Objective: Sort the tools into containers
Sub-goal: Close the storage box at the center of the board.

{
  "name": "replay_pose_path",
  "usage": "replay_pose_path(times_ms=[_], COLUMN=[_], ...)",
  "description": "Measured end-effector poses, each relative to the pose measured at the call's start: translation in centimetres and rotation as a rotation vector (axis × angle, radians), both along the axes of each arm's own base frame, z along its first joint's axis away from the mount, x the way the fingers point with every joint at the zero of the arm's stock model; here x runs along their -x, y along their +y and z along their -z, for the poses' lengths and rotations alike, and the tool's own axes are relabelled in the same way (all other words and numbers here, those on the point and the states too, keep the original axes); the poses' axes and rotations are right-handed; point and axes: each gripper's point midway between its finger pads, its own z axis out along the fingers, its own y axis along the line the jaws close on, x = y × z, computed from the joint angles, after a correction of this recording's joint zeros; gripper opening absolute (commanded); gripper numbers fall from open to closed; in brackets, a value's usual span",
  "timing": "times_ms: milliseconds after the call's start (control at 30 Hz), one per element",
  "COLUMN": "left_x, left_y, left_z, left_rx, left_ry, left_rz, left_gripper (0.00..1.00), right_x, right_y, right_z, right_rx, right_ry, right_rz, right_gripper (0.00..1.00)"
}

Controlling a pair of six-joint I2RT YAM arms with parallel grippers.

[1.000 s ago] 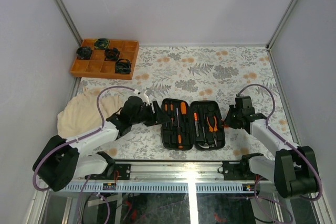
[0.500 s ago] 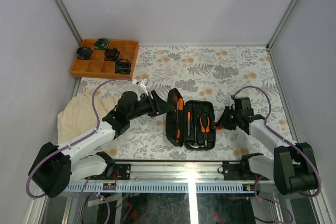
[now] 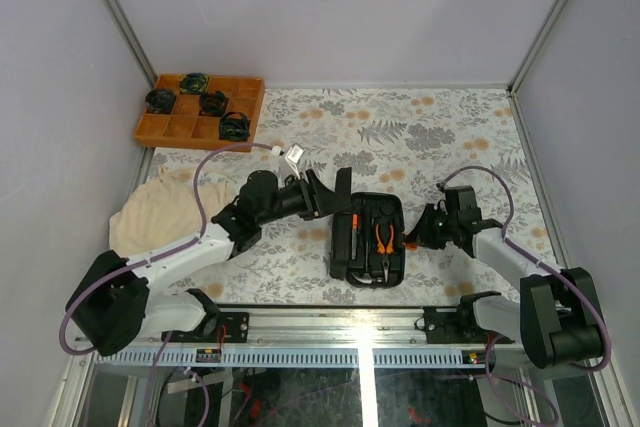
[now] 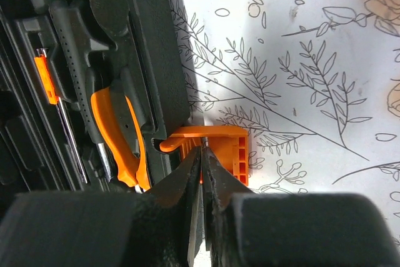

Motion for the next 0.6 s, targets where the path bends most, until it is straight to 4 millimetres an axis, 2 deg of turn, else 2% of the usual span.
replay_pose_path(times_ms=[267, 433, 500, 600], left_x=[0.3, 1.1, 1.6, 2.6], left_y=[-2.8, -5.5, -6.5, -7.2], left_z=[-0.1, 0.7, 2.7, 7.5], left_rx=[-0.006, -0.02, -0.058, -0.147], left_ry=[0.005, 0.008, 0.032, 0.107], left_rz=[0.058, 0.109, 0.132, 0.159], left_gripper=[0.44, 0.42, 0.41, 0.41], right_x=[0.1, 0.2, 0.2, 0.2], right_y=[0.4, 0.6, 0.8, 0.8], right_z=[0.0, -0.2, -0.3, -0.3], right_rx=[-0.019, -0.033, -0.041, -0.042], right_ry=[0.011, 0.013, 0.015, 0.017], right_rz=[-0.002, -0.003, -0.008, -0.006], right_gripper=[0.12, 0.12, 0.12, 0.12])
